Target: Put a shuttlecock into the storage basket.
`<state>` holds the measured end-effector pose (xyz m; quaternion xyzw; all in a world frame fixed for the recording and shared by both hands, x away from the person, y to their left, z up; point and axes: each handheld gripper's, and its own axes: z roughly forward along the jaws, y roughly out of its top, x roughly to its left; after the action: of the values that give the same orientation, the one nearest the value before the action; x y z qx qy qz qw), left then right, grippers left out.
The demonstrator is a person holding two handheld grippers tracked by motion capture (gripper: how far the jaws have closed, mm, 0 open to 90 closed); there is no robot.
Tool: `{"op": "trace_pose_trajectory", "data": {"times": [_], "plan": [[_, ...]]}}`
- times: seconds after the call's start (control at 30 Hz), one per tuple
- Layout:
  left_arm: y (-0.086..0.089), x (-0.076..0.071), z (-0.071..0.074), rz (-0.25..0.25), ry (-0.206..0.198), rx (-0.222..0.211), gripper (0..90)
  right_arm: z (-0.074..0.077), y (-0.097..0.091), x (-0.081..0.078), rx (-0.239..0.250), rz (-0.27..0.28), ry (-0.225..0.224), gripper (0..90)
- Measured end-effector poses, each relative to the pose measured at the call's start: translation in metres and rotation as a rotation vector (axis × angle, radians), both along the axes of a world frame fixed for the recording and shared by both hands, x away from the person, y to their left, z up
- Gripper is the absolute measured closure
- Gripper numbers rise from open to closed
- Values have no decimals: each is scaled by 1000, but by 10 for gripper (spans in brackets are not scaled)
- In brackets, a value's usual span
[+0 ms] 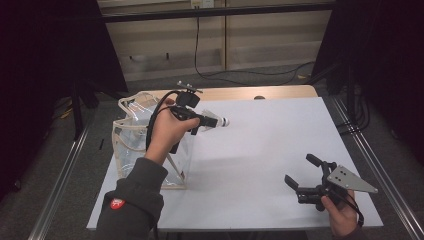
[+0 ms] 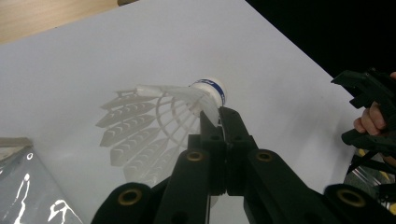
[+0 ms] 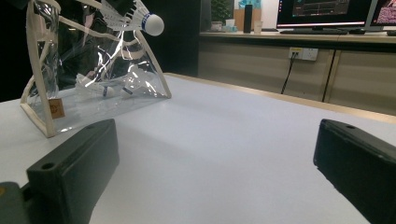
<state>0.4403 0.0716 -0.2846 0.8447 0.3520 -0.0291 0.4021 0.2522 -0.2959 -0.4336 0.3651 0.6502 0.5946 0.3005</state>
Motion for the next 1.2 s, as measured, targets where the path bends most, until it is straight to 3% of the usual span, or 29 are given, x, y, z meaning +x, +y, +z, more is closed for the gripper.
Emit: {"op": "trace_pose_trajectory", "data": {"times": [1.2], "plan": [[21, 0, 25, 11, 20, 42, 899, -2, 2, 1, -3, 4, 6, 0]]}}
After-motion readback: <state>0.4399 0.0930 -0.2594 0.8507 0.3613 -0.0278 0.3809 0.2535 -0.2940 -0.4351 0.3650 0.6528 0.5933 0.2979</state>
